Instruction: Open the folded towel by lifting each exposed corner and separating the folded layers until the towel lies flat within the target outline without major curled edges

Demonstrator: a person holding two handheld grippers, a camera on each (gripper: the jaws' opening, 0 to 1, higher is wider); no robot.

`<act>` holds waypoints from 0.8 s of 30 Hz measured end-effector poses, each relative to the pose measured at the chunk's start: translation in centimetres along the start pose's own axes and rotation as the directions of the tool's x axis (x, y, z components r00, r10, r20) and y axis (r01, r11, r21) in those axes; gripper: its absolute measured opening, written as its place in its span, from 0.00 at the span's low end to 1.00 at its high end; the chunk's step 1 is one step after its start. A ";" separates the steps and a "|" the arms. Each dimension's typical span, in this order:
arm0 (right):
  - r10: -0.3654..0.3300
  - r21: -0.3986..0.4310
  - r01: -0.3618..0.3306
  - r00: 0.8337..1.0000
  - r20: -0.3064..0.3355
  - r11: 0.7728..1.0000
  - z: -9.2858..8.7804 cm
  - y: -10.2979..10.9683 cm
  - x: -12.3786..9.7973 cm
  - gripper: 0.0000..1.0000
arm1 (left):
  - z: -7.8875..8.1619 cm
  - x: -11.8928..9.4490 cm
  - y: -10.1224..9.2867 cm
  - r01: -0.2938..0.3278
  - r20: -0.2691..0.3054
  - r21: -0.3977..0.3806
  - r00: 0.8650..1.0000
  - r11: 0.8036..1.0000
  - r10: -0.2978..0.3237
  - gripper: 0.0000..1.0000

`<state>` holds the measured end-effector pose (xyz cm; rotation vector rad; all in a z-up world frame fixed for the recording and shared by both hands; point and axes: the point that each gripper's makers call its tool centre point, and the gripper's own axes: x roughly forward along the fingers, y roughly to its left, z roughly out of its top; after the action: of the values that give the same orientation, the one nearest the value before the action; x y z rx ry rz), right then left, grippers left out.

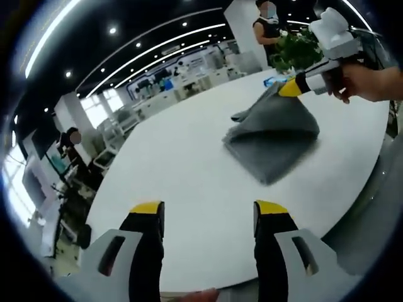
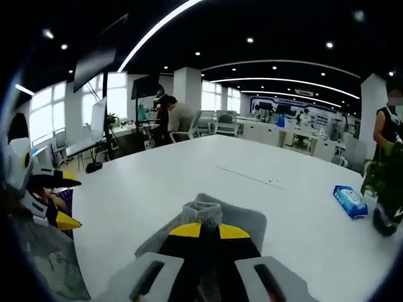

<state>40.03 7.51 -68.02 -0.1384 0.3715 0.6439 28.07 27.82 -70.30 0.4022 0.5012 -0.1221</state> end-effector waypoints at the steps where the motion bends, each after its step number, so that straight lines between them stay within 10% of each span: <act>1: -0.013 0.012 0.013 1.000 0.007 1.000 0.1 -0.5 -0.3 0.03 | 0.1 0.0 0.0 -0.001 0.003 0.000 1.000 1.000 0.001 0.57; 24: -0.192 0.047 0.192 0.981 0.000 0.980 -2.1 -6.2 -4.2 0.03 | -0.2 -0.1 0.4 -0.018 -0.013 0.014 1.000 1.000 0.018 0.56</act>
<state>40.13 -0.27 -68.30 -0.1260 0.3639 0.4445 27.99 28.25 -70.31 0.4214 0.5101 -0.1056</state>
